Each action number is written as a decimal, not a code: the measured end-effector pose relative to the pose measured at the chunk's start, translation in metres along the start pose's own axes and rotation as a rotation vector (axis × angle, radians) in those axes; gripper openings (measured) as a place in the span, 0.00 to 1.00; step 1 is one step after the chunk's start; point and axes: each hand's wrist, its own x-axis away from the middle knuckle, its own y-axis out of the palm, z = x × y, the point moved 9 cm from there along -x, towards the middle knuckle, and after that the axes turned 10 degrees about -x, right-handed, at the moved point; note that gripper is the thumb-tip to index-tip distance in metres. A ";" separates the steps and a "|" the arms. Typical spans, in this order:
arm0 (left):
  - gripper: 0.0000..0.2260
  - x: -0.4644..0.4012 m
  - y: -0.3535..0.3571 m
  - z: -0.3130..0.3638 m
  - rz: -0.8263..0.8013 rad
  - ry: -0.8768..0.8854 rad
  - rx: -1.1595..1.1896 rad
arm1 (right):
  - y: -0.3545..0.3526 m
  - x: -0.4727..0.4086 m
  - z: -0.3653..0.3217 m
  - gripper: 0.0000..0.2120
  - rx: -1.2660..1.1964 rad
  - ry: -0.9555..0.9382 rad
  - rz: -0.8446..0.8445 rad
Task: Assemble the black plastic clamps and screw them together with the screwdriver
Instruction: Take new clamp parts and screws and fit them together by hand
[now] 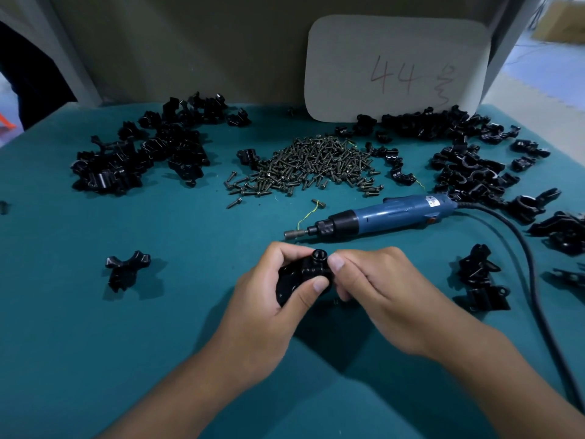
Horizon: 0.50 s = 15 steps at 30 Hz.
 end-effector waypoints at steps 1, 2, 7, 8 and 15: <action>0.11 0.000 0.001 0.000 -0.002 0.003 -0.004 | -0.001 0.000 0.001 0.23 0.008 0.013 0.002; 0.11 0.000 0.001 0.000 -0.003 0.005 -0.005 | -0.001 0.001 0.002 0.24 0.024 0.017 0.000; 0.11 -0.002 -0.003 -0.002 0.014 -0.017 0.048 | -0.003 0.001 -0.003 0.13 0.053 -0.058 0.000; 0.11 -0.002 -0.002 -0.003 0.014 -0.021 0.053 | -0.002 0.000 -0.004 0.12 0.039 -0.068 -0.009; 0.12 0.000 -0.001 0.003 -0.005 0.007 -0.003 | 0.004 0.000 -0.003 0.15 -0.011 -0.074 -0.033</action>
